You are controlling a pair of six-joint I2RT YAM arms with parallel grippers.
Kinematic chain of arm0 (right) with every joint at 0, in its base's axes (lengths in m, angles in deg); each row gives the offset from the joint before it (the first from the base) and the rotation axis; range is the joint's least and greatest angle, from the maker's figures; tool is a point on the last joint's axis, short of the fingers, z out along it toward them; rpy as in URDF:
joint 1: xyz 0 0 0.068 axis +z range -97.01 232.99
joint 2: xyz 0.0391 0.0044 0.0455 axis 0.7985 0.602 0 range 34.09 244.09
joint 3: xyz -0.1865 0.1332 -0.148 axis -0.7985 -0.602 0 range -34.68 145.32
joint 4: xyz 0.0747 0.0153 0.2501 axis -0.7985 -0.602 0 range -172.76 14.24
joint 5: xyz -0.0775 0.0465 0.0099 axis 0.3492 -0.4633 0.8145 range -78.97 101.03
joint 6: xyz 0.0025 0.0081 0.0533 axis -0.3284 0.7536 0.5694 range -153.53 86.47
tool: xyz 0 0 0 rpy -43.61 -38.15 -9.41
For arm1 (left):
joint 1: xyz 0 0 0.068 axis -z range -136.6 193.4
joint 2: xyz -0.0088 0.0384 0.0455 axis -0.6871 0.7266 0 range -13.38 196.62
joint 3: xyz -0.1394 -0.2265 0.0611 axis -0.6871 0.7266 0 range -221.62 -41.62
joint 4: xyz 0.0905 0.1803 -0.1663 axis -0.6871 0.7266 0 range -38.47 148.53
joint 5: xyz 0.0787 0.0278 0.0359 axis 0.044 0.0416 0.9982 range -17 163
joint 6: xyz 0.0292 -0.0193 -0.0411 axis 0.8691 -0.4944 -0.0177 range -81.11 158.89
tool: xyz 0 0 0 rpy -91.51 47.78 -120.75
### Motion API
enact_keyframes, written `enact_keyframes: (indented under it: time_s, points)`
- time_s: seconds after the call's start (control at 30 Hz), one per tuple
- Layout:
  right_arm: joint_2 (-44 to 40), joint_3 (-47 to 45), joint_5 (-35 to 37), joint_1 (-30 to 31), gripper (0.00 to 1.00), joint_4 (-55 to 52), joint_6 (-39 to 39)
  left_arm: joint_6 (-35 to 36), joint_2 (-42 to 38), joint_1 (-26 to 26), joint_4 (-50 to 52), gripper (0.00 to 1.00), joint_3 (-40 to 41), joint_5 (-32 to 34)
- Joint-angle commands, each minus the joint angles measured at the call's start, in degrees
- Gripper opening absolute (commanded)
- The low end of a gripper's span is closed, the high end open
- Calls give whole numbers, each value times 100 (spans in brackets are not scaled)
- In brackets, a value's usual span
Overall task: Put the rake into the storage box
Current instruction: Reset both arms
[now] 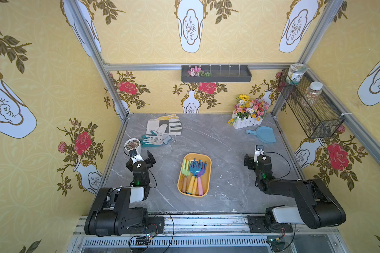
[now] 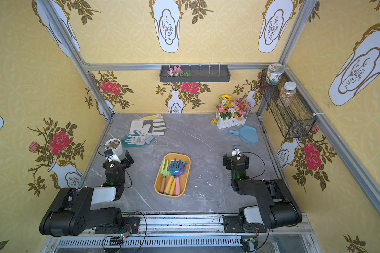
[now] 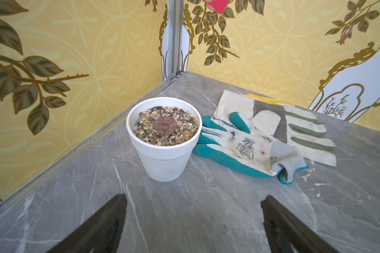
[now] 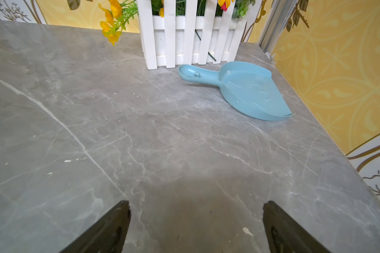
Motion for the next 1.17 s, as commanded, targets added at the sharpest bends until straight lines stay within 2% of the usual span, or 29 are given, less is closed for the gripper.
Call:
enact_keyframes:
  time_s: [0.0,0.03,0.07,0.13,0.2,0.27,0.33,0.8,1.0,1.13]
  points:
    - [423,-191,-182,64,97,1481,-304,361,435,200,-1588,100,251,65]
    - [140,3,-345,19,97,642,-149,403,455,233,-1708,100,279,99]
    - [82,82,-619,-135,97,428,-76,347,376,227,-1588,100,281,100]
    - [322,160,-696,-216,97,655,-73,303,329,228,-1400,100,249,126]
    - [158,254,-619,-291,97,198,77,311,347,226,-1453,100,260,121]
    - [307,212,-619,-290,97,528,32,313,343,231,-1466,100,259,111]
    - [200,246,-614,-304,97,281,86,325,350,225,-1466,100,258,116]
    - [257,246,-635,-304,97,368,89,323,387,205,-1458,100,226,74]
    - [315,421,-1264,-633,97,86,161,323,374,200,-1458,100,229,68]
    - [294,414,-1331,-669,97,76,183,320,376,205,-1458,100,227,70]
